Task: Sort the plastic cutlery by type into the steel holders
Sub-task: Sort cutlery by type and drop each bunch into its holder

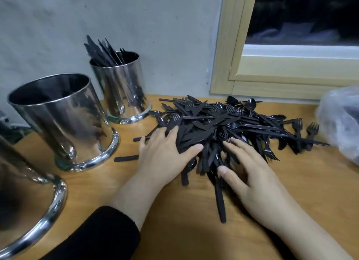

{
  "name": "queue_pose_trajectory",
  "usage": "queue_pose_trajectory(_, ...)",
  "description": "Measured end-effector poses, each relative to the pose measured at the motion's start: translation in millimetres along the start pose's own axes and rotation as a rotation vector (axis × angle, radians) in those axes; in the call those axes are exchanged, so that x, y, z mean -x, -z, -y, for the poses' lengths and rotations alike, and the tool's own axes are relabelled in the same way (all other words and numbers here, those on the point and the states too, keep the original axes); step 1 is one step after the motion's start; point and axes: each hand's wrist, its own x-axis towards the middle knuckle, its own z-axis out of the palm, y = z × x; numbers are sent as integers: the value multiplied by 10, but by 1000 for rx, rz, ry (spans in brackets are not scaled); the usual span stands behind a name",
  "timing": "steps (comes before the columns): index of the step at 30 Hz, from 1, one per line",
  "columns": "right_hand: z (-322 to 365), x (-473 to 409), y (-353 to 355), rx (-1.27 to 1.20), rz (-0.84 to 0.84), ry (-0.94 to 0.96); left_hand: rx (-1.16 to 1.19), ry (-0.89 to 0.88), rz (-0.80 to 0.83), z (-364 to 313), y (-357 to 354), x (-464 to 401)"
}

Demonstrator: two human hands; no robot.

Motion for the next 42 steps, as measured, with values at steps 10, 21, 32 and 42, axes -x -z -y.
queue_pose_trajectory(10, -66, 6, 106, -73, -79, -33, 231, -137, -8, -484, -129, 427)
queue_pose_trajectory(21, -7, 29, 58, 145, -39, 23, 245, -288, 33, -72, 39, 572)
queue_pose_trajectory(32, -69, -13, -12, 182, -168, 107, 298, -369, -43, -73, -51, 492)
queue_pose_trajectory(42, -6, 8, 68, 109, -292, 208, 405, -370, -105, -80, 33, 546)
